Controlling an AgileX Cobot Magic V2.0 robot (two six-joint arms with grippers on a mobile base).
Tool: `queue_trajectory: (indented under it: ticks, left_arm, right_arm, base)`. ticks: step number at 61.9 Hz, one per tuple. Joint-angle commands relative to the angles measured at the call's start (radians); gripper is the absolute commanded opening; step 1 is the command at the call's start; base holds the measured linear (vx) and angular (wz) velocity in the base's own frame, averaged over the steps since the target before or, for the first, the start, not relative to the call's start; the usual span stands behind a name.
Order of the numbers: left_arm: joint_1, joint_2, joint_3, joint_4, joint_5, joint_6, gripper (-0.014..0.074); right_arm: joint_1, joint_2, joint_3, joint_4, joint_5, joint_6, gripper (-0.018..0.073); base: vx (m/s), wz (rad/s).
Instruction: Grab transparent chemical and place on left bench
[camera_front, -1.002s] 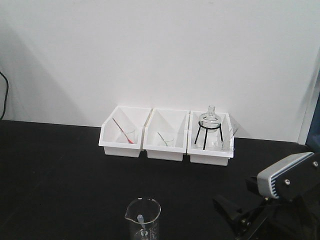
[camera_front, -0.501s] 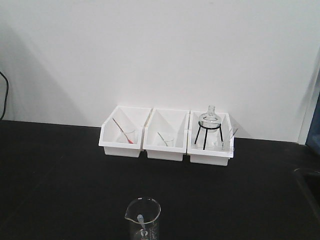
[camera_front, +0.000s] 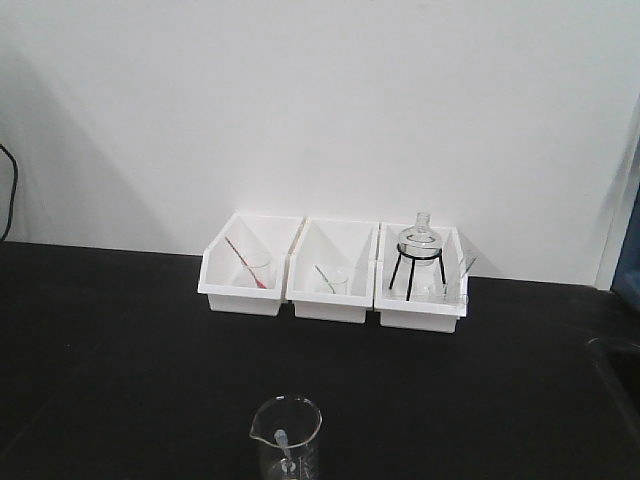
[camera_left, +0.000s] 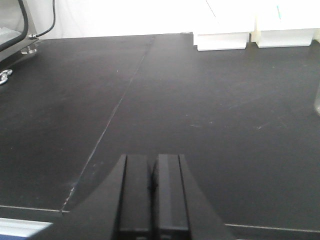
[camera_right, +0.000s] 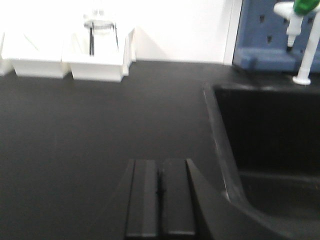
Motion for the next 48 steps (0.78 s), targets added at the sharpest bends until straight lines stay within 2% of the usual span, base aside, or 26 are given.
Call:
queue_trajectory:
  ticks: [1, 48]
  left_arm:
    - [-0.002, -0.019, 0.016, -0.001, -0.078, -0.008, -0.0003]
    - [-0.002, -0.019, 0.016, -0.001, -0.078, -0.008, -0.0003]
  right_arm:
    - [-0.006, -0.012, 0.005, 0.0, -0.113, 0.005, -0.0007]
    - [-0.006, -0.012, 0.005, 0.0, -0.112, 0.002, -0.0007]
  base:
    - [0.0, 0.0]
    - [0.0, 0.0]
